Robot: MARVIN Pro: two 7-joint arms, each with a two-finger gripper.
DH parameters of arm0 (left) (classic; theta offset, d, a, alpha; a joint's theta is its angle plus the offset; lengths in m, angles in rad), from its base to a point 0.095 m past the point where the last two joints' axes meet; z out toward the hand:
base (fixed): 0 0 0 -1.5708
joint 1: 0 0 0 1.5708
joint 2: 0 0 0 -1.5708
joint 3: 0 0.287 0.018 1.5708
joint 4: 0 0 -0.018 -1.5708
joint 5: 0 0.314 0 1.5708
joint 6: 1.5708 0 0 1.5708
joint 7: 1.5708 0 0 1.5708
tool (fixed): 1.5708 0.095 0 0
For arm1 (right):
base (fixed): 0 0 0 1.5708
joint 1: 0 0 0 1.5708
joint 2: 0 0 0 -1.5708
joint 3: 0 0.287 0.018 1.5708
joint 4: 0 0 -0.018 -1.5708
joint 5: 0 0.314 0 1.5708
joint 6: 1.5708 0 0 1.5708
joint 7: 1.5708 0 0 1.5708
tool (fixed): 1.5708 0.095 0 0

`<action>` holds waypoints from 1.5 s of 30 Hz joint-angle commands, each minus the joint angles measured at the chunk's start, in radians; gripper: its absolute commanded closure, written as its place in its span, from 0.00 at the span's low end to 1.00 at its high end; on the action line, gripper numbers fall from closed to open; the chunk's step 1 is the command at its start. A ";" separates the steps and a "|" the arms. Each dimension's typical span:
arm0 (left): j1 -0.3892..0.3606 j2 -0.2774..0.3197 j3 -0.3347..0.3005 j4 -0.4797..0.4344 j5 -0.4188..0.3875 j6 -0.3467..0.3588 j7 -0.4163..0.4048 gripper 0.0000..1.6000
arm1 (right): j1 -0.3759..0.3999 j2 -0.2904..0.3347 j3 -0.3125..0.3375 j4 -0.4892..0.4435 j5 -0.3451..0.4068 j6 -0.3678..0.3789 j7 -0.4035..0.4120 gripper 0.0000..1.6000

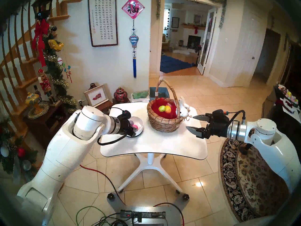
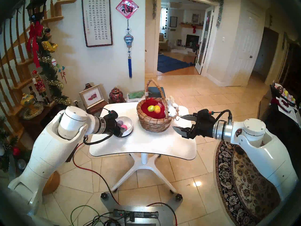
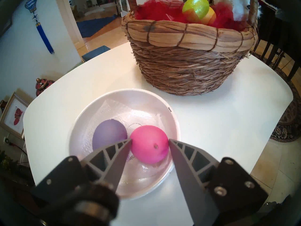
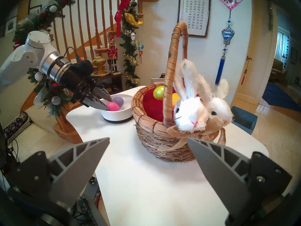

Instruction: Put easter egg into basket

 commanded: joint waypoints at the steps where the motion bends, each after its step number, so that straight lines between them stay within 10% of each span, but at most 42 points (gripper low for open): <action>1: -0.006 -0.009 -0.035 -0.014 -0.018 -0.004 0.000 0.51 | 0.002 0.002 0.009 -0.002 0.001 -0.002 -0.002 0.00; 18: -0.046 -0.036 -0.113 -0.071 -0.090 -0.040 -0.050 0.52 | 0.002 0.002 0.008 -0.001 0.001 -0.002 -0.001 0.00; 45: -0.302 -0.220 -0.009 0.116 -0.102 -0.103 -0.101 0.50 | 0.003 0.002 0.007 -0.001 0.001 -0.002 -0.001 0.00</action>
